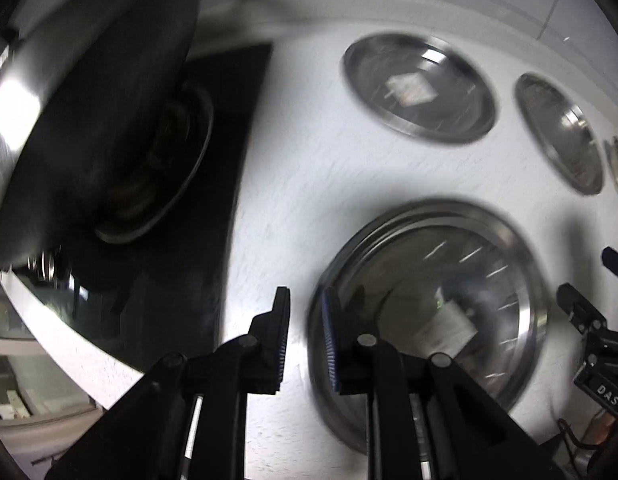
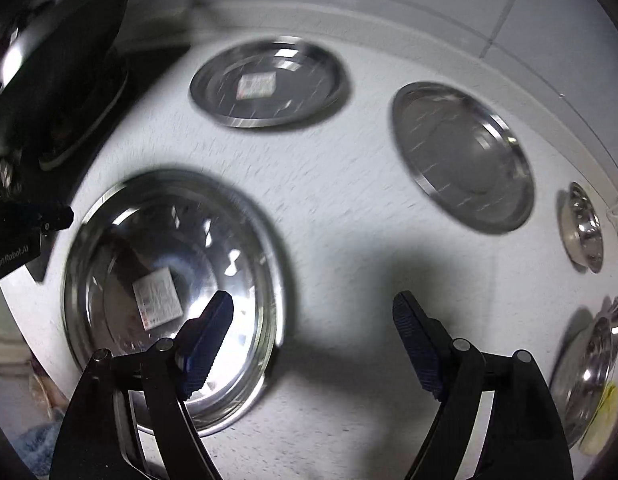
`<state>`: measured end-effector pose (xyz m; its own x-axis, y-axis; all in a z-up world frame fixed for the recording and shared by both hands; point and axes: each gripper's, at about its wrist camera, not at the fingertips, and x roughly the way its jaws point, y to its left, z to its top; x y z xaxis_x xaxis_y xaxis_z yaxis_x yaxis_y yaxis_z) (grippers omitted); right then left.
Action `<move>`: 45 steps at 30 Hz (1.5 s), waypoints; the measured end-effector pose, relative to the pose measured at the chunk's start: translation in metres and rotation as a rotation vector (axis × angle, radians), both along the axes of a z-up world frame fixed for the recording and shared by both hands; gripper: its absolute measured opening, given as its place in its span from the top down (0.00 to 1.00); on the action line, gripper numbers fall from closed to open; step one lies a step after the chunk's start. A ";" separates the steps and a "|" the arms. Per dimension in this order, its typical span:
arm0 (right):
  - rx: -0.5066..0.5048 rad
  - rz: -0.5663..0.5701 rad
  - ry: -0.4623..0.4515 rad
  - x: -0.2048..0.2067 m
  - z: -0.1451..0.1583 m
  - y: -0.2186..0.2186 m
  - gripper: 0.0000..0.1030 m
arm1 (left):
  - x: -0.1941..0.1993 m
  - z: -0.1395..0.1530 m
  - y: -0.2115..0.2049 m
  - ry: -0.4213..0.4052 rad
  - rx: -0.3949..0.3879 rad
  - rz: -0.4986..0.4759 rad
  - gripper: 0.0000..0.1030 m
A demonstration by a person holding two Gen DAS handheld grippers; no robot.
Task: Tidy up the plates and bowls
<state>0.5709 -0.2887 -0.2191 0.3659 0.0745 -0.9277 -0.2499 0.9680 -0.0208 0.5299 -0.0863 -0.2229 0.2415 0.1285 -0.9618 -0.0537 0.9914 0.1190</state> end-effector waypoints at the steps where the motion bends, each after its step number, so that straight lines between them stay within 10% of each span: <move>1: 0.009 -0.018 -0.009 0.002 0.006 -0.008 0.24 | 0.003 0.007 -0.007 -0.011 -0.009 -0.010 0.84; 14: 0.048 -0.345 -0.089 0.062 0.032 -0.150 0.21 | 0.083 0.036 -0.129 -0.040 -0.282 -0.193 0.84; 32: 0.138 -0.441 -0.026 0.135 -0.013 -0.209 0.21 | 0.195 -0.038 -0.204 0.093 -0.127 -0.188 0.84; 45: 0.155 -0.466 0.035 0.168 -0.048 -0.213 0.21 | 0.237 -0.063 -0.216 0.100 -0.162 -0.235 0.71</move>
<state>0.7394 -0.5021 -0.2671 0.3616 0.0487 -0.9311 0.2126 0.9680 0.1331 0.7670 -0.3025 -0.2857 0.1494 -0.0771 -0.9858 0.1834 0.9818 -0.0490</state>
